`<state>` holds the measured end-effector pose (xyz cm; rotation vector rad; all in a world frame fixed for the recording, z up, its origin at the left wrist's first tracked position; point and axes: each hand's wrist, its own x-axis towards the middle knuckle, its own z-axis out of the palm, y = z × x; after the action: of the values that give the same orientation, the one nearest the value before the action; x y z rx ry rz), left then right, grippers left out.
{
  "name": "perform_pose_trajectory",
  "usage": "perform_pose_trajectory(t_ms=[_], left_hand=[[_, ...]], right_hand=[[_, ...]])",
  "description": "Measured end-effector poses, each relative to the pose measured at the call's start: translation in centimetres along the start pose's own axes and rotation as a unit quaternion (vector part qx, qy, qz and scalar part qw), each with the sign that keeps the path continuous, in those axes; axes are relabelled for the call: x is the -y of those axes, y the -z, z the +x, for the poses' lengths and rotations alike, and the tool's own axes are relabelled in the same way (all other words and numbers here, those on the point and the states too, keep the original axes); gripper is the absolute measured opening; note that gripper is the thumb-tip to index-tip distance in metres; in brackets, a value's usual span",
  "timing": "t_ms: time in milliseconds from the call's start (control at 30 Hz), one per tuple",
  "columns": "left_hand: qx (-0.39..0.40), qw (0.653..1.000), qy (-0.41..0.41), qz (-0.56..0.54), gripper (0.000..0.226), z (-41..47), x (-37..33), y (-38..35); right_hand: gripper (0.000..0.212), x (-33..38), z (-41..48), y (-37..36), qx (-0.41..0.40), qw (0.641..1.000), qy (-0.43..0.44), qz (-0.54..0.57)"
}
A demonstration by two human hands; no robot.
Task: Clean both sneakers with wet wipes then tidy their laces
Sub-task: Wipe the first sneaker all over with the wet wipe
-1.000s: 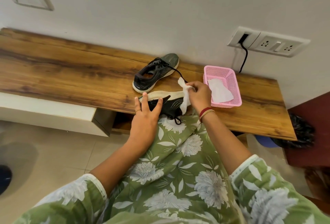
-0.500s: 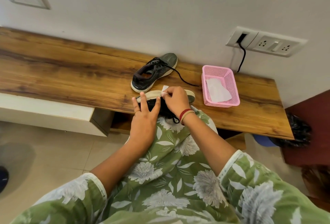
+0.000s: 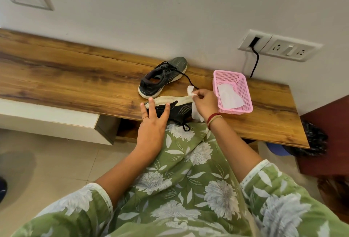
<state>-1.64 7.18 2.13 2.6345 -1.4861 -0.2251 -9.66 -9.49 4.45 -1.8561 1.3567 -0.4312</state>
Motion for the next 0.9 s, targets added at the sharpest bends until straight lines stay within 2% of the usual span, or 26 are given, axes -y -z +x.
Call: perform_pose_trajectory(t_ms=[67, 133, 300, 400, 500, 567, 667, 700, 800, 900], left_hand=[[-0.003, 1.0, 0.0, -0.004, 0.08, -0.1, 0.0, 0.1], [-0.002, 1.0, 0.002, -0.01, 0.079, -0.1, 0.0, 0.1], [0.003, 1.0, 0.012, -0.01, 0.075, -0.1, 0.0, 0.4], [0.002, 1.0, 0.012, -0.009, 0.075, -0.1, 0.0, 0.4], [-0.001, 1.0, 0.011, -0.008, 0.076, -0.1, 0.0, 0.3], [0.004, 1.0, 0.007, 0.001, 0.079, -0.1, -0.2, 0.3], [0.008, 1.0, 0.01, -0.001, 0.081, 0.0, 0.0, 0.4], [0.008, 1.0, 0.012, -0.005, 0.08, 0.0, 0.1, 0.4], [0.012, 1.0, 0.018, -0.009, 0.08, 0.1, 0.1, 0.5], [0.005, 1.0, 0.016, -0.005, 0.08, 0.1, -0.1, 0.4]], right_hand=[[0.018, 0.5, -0.7, -1.4, 0.035, 0.997, 0.019, -0.065], [0.019, 1.1, -1.6, -3.0, 0.029, 0.994, 0.045, -0.096], [0.021, 2.3, -2.9, -4.3, 0.019, 0.992, 0.105, -0.06], [0.017, 2.6, -3.2, -3.8, 0.058, 0.991, 0.125, -0.004], [0.016, 2.2, -2.9, -3.1, 0.123, 0.982, 0.106, 0.099], [0.017, 1.8, -2.0, -2.5, 0.078, 0.984, 0.069, 0.146], [0.017, 0.6, -0.5, -1.2, -0.034, 0.993, 0.017, 0.111], [0.017, 0.1, 0.0, -1.0, -0.036, 0.995, 0.01, 0.088], [0.017, -0.4, 0.4, -1.5, 0.029, 0.999, -0.004, 0.015], [0.018, 0.3, -0.4, -3.2, 0.029, 0.999, 0.03, -0.01]])
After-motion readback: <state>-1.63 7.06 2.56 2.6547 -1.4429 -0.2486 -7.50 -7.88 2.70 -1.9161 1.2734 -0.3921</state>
